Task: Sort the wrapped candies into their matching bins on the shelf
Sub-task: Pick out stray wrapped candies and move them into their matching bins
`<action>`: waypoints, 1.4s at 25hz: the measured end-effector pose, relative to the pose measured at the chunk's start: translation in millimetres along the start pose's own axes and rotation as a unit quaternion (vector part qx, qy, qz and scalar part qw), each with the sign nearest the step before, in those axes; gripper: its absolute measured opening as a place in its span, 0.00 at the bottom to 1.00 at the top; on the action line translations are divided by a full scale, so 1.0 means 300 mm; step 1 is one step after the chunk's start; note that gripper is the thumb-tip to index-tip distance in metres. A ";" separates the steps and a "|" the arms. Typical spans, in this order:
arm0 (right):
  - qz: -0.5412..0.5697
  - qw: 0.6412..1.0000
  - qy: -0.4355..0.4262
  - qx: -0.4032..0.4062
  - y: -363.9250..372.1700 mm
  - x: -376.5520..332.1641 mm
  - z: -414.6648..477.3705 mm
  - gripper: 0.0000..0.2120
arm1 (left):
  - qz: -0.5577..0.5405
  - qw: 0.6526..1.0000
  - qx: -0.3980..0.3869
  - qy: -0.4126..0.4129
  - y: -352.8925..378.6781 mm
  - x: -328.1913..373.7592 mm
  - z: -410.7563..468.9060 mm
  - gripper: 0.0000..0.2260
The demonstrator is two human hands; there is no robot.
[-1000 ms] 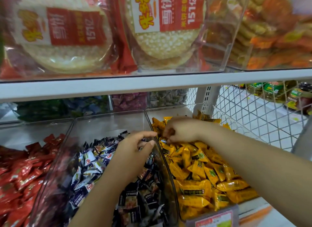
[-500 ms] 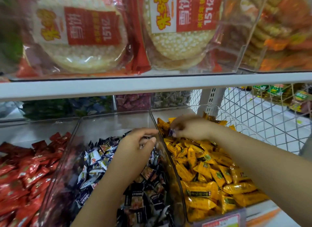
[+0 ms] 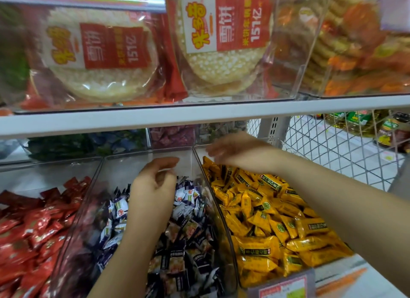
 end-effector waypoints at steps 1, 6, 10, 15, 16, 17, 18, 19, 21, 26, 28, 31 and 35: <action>-0.058 0.996 -0.004 -0.065 0.031 0.020 -0.004 0.18 | 0.008 1.000 -0.030 0.004 0.013 -0.001 -0.001 0.10; -0.140 0.951 0.015 -0.274 0.170 0.079 -0.009 0.23 | 0.138 0.967 -0.191 0.099 0.073 -0.021 -0.005 0.14; -0.164 0.943 0.028 -0.288 0.110 0.080 -0.011 0.16 | 0.173 0.955 -0.219 0.103 0.085 -0.047 0.007 0.15; -0.150 0.950 0.025 -0.272 0.058 0.122 -0.058 0.11 | 0.163 0.957 -0.211 0.112 0.087 -0.049 0.011 0.17; -0.146 0.954 0.022 -0.260 0.048 0.129 -0.068 0.10 | 0.164 0.957 -0.212 0.112 0.087 -0.049 0.009 0.17; -0.141 0.958 0.019 -0.248 0.038 0.133 -0.077 0.09 | 0.164 0.956 -0.213 0.114 0.085 -0.049 0.007 0.16; -0.135 0.962 0.014 -0.237 0.028 0.136 -0.086 0.07 | 0.164 0.956 -0.215 0.115 0.084 -0.049 0.007 0.16; -0.131 0.965 0.011 -0.227 0.018 0.144 -0.092 0.06 | 0.165 0.955 -0.217 0.115 0.084 -0.048 0.007 0.16; -0.132 0.967 0.011 -0.217 0.002 0.160 -0.103 0.05 | 0.166 0.955 -0.219 0.110 0.083 -0.045 0.003 0.16; -0.075 0.982 0.031 -0.172 -0.022 0.146 -0.084 0.16 | 0.159 0.960 -0.214 0.080 0.087 -0.038 0.000 0.17; -0.103 0.989 0.019 -0.106 0.004 0.131 -0.021 0.17 | 0.157 0.963 -0.207 0.071 0.092 -0.034 0.001 0.16; -0.122 0.984 0.065 -0.114 0.093 0.144 0.083 0.26 | 0.147 0.967 -0.199 0.064 0.096 -0.028 0.001 0.14; -0.097 0.977 0.101 -0.161 0.150 0.163 0.147 0.30 | 0.153 0.966 -0.197 0.068 0.097 -0.031 0.008 0.14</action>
Point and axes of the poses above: each hand's wrist, its own z-axis towards the middle knuckle, its own y-axis out of the palm, x = y × z, the point moved 2 cm from there along z, towards the middle knuckle, and after that the axes turned 7 degrees about -y, right-handed, at the moved point
